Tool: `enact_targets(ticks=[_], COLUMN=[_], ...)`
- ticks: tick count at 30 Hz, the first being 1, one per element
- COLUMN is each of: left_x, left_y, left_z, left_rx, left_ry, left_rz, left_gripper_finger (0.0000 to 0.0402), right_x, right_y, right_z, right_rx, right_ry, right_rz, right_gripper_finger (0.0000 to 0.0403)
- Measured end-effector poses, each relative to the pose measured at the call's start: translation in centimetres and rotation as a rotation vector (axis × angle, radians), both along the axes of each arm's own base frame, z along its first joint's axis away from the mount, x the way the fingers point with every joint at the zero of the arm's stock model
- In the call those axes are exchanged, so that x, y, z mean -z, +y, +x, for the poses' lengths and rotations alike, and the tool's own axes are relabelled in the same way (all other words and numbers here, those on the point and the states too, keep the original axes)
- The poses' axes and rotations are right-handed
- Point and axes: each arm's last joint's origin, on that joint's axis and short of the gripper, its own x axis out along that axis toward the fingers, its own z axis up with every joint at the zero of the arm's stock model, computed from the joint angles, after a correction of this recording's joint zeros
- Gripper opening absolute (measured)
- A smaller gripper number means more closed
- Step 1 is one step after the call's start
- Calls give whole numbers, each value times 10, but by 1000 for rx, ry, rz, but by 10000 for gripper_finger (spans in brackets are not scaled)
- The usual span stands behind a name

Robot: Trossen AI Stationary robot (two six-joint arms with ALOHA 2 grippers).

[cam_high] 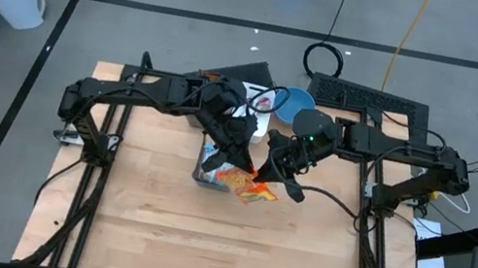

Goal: Pick & Place Food Item
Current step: Put the orange noodle pack into the bottom black bin

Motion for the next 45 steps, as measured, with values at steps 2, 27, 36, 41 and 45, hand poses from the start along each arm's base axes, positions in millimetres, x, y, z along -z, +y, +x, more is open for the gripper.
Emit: enact_targets(ticks=[2,27,36,41,45], left_x=[0,-44,-47,-47,-45], left_y=[1,38,39,39,39], left_z=[0,-42,-42,-42,-43], left_rx=[-6,-203,-203,-202,-201], left_ry=[6,-130,-164,-164,-140], left_rz=[-9,36,43,45,45], left_gripper_finger=[3,1,0,0,0], right_x=[0,-19,-17,-16,-16], right_y=[-1,-29,-30,-31,-31], right_z=[0,-33,-30,-30,-30], right_rx=[8,285,301,301,301], right_ry=[4,-12,-6,-1,0], right_rz=[7,-98,-123,-123,-123], right_gripper_finger=[56,169,159,131,111])
